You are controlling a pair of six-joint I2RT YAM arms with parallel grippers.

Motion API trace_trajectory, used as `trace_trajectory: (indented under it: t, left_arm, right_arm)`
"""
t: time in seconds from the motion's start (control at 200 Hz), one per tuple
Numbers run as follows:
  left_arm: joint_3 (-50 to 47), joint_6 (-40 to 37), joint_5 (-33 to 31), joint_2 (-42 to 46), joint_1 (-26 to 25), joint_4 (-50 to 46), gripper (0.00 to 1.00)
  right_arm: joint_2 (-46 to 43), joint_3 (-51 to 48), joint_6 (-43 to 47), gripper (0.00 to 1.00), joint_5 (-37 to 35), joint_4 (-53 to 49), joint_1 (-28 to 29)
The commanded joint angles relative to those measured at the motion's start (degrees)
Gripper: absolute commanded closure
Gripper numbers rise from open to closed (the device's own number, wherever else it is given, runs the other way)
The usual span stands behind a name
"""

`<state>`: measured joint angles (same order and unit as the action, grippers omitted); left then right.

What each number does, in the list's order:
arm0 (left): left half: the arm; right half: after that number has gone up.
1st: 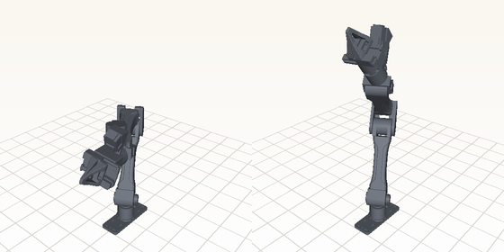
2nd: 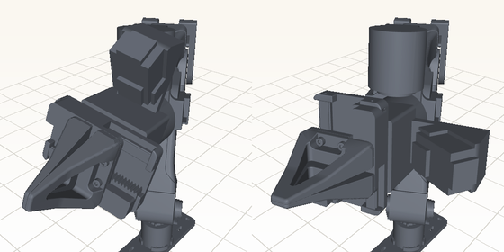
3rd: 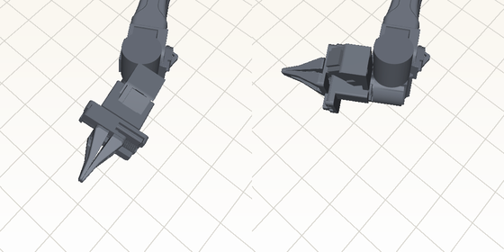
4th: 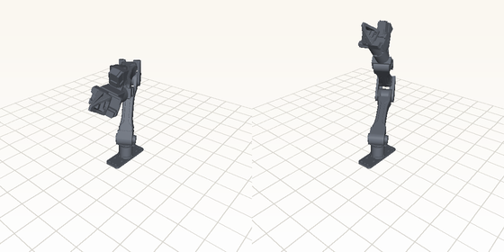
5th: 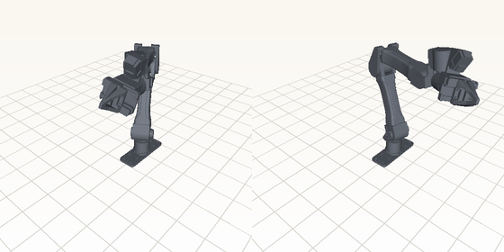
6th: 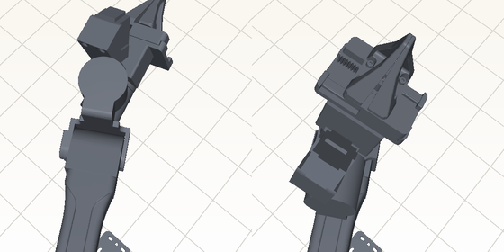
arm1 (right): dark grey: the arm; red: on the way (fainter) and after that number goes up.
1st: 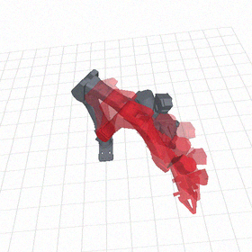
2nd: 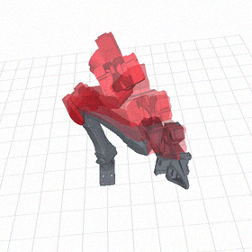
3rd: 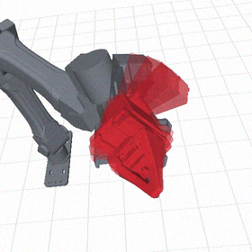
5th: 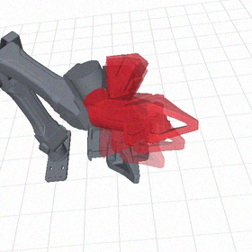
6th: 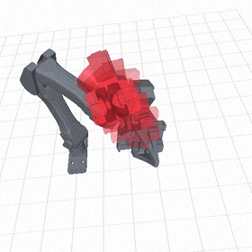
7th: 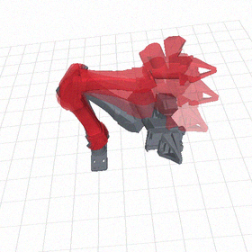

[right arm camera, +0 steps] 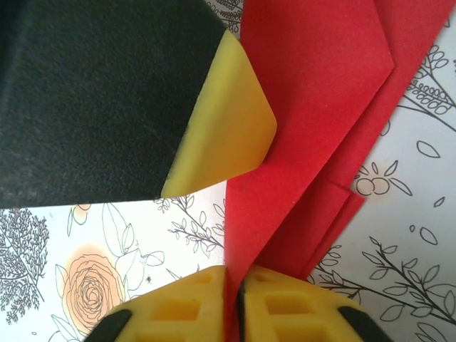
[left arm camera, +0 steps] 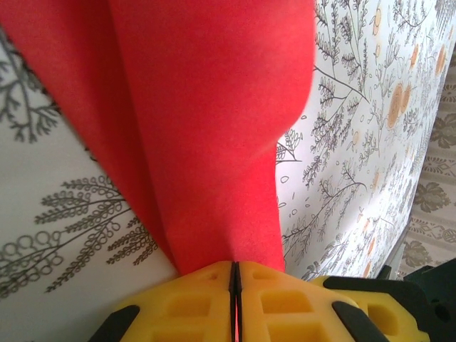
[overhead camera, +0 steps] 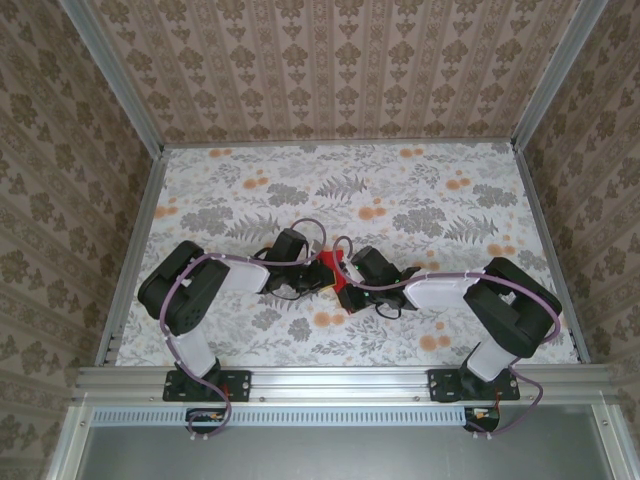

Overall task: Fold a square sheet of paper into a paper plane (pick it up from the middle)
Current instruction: Fold the wing for the fifth time at the center of the table.

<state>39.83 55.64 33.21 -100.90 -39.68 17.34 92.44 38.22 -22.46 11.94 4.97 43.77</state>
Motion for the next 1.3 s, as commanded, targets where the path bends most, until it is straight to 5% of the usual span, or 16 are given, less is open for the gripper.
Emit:
trace_trajectory:
  t: [0.0,0.155,0.585,1.29]
  left_arm:
    - [0.87,-0.92,0.85,0.34,0.11,-1.61,0.89]
    - [1.12,-2.51,1.25,3.33,0.73,-1.31,0.87]
    - [-2.6,-2.9,3.22,4.55,-0.16,6.44,0.85]
    - [1.01,-3.27,4.97,-1.65,-2.47,7.79,0.87]
  right_arm:
    - [1.28,-0.27,-0.47,0.91,-1.94,0.26,0.31]
    - [0.9,-2.44,-4.21,1.0,3.28,4.49,-1.45]
    - [0.27,-8.89,-17.09,1.0,18.87,17.59,-9.27]
    - [4.23,-9.2,-23.6,1.0,21.72,17.05,-11.97]
